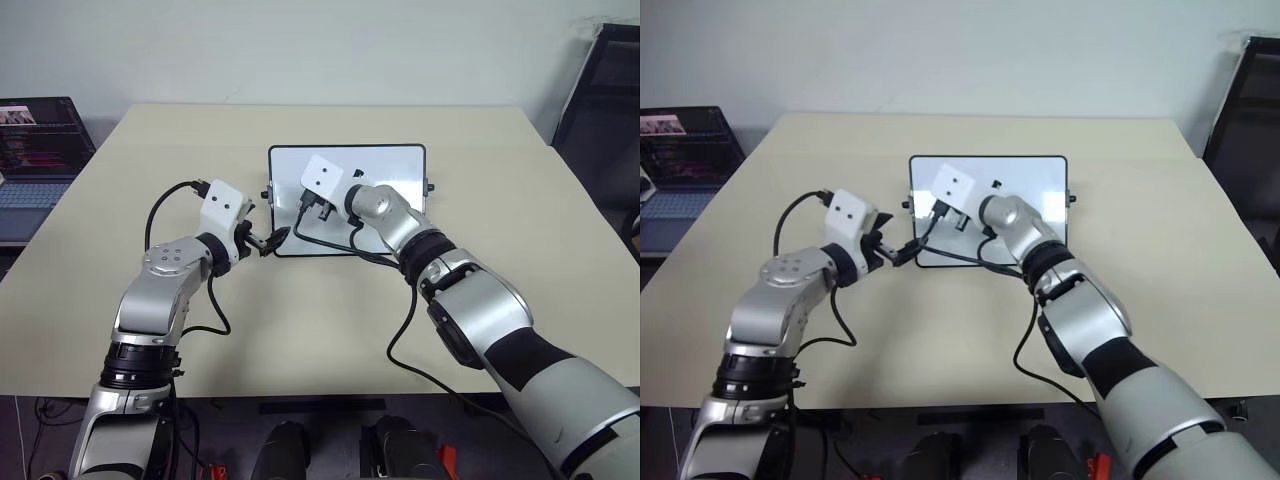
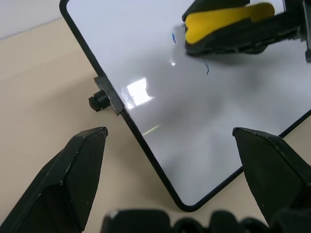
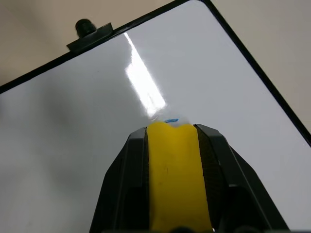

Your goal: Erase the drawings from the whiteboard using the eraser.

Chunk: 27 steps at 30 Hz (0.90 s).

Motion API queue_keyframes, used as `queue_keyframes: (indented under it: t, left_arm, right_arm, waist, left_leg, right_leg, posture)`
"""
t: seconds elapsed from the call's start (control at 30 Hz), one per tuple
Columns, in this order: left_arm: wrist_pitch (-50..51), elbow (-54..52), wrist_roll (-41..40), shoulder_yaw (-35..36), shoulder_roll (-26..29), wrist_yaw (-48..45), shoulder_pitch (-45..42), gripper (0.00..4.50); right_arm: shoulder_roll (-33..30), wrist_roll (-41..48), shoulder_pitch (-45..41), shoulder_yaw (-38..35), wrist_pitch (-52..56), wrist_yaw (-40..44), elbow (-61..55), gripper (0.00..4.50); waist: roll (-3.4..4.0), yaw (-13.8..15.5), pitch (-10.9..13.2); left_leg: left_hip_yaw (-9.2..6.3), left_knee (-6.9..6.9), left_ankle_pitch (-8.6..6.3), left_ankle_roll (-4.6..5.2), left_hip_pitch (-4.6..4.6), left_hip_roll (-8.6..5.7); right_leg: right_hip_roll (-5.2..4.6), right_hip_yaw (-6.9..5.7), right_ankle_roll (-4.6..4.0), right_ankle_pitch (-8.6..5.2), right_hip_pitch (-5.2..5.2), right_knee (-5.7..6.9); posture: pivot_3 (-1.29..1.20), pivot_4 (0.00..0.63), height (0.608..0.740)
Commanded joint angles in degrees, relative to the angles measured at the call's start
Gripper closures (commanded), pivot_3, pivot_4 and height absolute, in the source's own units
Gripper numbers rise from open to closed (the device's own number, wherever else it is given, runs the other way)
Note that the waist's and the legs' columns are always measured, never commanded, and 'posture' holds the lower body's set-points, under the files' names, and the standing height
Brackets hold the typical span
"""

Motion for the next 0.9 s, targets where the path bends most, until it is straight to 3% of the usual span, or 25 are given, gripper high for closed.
queue_keyframes:
  t: [0.03,0.37,0.9]
  left_arm:
    - [-0.4,-3.1,0.2,1.3,0.6,0.5,-0.2,0.0]
    - [-0.2,-4.0,0.2,0.5,-0.1,1.3,0.4,0.0]
    - [1.2,-5.4,0.0,0.1,-0.6,1.3,0.6,0.0]
  right_arm:
    - [1.6,1.4,-3.2,-2.0,-0.4,-1.5,-0.2,3.45]
    - [2.1,2.8,-6.5,-5.0,1.8,-4.5,1.6,3.45]
    - [2.2,-1.7,-1.4,0.3,5.0,4.8,2.0,3.45]
  waist:
    - [0.0,0.0,0.0]
    - [0.01,0.1,0.0]
    - [0.0,0.0,0.0]
  left_leg:
    - [0.01,-0.03,0.0,0.0,-0.06,0.01]
    - [-0.07,-0.04,-0.01,-0.02,-0.39,0.0]
    - [-0.07,-0.01,-0.01,-0.02,-0.32,0.0]
  right_leg:
    - [0.0,0.0,-0.02,-0.01,-0.09,0.0]
    - [-0.05,-0.04,-0.04,-0.02,-0.29,-0.17]
    - [-0.05,-0.08,-0.04,-0.02,-0.22,-0.1]
  posture:
    - [0.0,0.15,0.74]
    - [0.0,0.15,0.74]
    - [0.0,0.15,0.74]
